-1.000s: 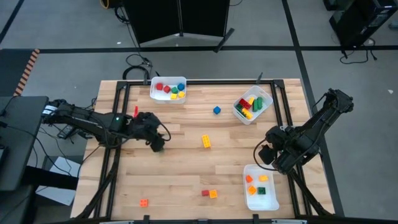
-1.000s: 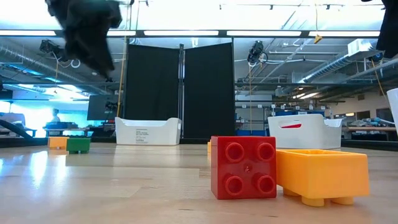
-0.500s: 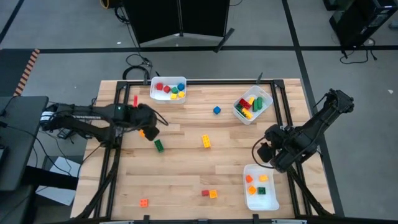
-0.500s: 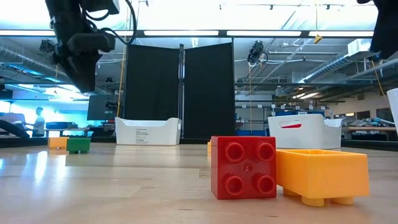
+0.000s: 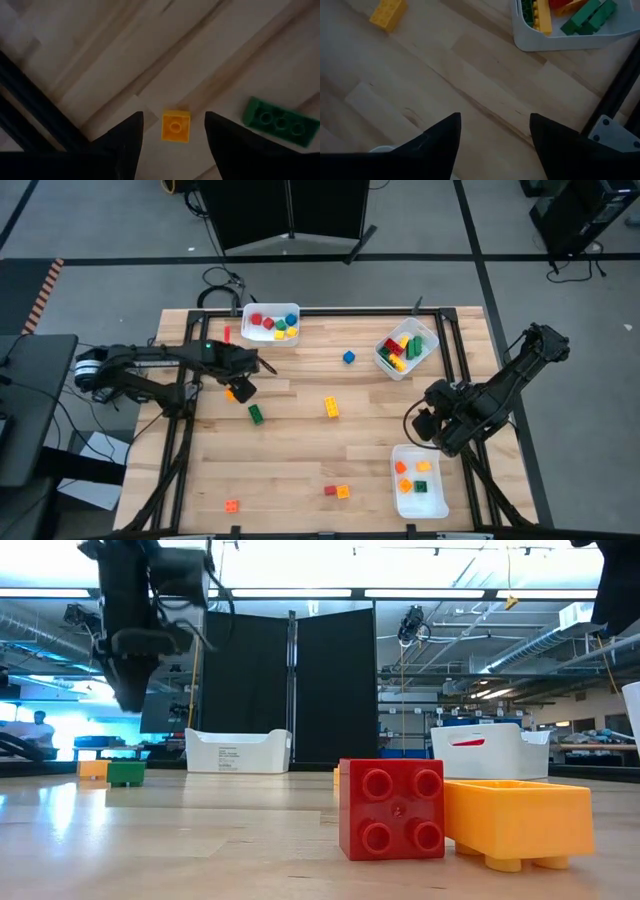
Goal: Sort blocks by size
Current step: Put the yellow 4 stud gamepiece into the bottom white bin
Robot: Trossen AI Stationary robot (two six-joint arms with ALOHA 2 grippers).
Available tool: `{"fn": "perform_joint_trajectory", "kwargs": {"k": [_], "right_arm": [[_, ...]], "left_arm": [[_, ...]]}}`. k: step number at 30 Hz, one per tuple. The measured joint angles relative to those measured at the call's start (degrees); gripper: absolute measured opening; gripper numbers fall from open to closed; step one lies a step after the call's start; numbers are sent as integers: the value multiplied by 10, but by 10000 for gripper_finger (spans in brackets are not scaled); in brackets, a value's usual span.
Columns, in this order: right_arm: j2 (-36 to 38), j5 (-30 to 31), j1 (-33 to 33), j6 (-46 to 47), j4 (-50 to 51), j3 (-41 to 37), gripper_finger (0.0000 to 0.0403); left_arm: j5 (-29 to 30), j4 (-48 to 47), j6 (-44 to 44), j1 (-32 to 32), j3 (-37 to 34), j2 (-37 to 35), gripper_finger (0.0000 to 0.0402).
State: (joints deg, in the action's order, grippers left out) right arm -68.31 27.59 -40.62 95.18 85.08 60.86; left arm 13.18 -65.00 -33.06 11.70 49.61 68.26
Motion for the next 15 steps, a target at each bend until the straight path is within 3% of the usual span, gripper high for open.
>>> {"fn": "perform_joint_trajectory", "kwargs": {"k": [5,15], "right_arm": [[0,0,0,-3,-6,0,246],[0,0,0,-4,-10,0,245]], "left_arm": [[-44,30,15,20,-36,40,220],[-57,102,16,23,-112,66,220]]}}
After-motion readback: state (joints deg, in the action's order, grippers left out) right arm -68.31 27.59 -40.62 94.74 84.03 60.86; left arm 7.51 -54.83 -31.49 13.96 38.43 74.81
